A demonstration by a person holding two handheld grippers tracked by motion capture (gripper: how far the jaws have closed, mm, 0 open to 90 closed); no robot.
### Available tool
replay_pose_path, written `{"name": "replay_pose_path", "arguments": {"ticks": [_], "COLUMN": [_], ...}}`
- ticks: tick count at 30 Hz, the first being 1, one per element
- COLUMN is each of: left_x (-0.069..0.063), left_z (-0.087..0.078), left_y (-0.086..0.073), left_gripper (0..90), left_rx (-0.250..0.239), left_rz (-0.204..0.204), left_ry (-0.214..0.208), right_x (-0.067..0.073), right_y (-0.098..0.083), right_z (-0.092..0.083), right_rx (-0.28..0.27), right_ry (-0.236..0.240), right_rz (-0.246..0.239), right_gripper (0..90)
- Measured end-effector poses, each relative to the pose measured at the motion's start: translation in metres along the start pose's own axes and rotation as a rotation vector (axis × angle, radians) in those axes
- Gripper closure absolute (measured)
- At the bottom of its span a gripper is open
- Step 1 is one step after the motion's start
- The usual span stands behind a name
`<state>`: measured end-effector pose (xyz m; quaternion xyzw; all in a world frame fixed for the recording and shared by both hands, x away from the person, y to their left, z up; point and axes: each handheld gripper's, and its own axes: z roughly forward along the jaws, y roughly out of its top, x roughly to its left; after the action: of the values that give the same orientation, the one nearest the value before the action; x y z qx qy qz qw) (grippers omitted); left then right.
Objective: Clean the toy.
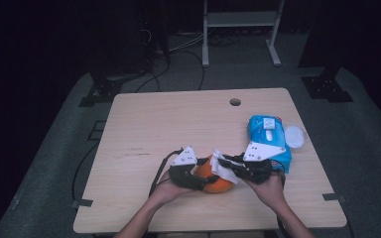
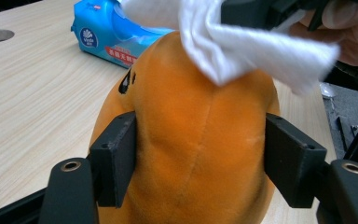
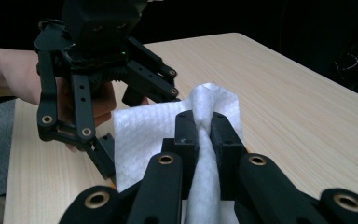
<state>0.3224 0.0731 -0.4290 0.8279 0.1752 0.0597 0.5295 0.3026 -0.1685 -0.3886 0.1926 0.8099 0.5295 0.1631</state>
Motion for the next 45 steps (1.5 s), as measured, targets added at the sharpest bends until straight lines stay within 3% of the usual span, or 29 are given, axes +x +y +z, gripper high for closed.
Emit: {"name": "replay_pose_path", "arguments": {"ticks": [7,14,21,23,27,32,34,37,40,45], "left_x": [0.004,0.006,0.018,0.017,0.017,0.009,0.008,0.007,0.004,0.007], "left_z": [0.003,0.005,0.012,0.014,0.014,0.006,-0.002,-0.019,-0.031,-0.034], "left_y": [0.000,-0.003,-0.013,-0.014,-0.015,-0.008,-0.002,0.010,0.018,0.015], "left_gripper": [9.9,9.6,5.6,5.8,12.1,38.3,44.2,45.6,45.8,45.9], "left_rx": [-0.013,-0.033,-0.051,-0.038,-0.033,-0.026,-0.041,-0.064,-0.050,0.006], "left_rz": [-0.010,0.005,-0.034,-0.016,0.006,0.079,0.090,0.089,0.127,0.116], "left_ry": [-0.009,-0.032,-0.080,-0.094,-0.096,-0.055,-0.041,-0.034,-0.004,0.007], "right_x": [-0.005,-0.009,-0.017,-0.018,-0.020,-0.020,-0.021,-0.021,-0.023,-0.022], "right_y": [-0.007,-0.012,-0.021,-0.023,-0.025,-0.021,-0.018,-0.013,-0.008,-0.011], "right_z": [-0.003,-0.011,-0.023,-0.025,-0.026,-0.024,-0.025,-0.025,-0.023,-0.012], "right_rx": [0.002,0.005,0.003,0.003,-0.005,-0.017,-0.037,-0.071,-0.101,-0.064], "right_ry": [0.003,-0.014,-0.044,-0.047,-0.045,-0.055,-0.058,-0.057,-0.033,-0.021], "right_rz": [0.023,0.034,0.063,0.071,0.088,0.079,0.085,0.092,0.112,0.122], "right_gripper": [82.4,82.4,82.4,82.4,82.3,82.3,82.4,82.4,82.4,82.5]}}
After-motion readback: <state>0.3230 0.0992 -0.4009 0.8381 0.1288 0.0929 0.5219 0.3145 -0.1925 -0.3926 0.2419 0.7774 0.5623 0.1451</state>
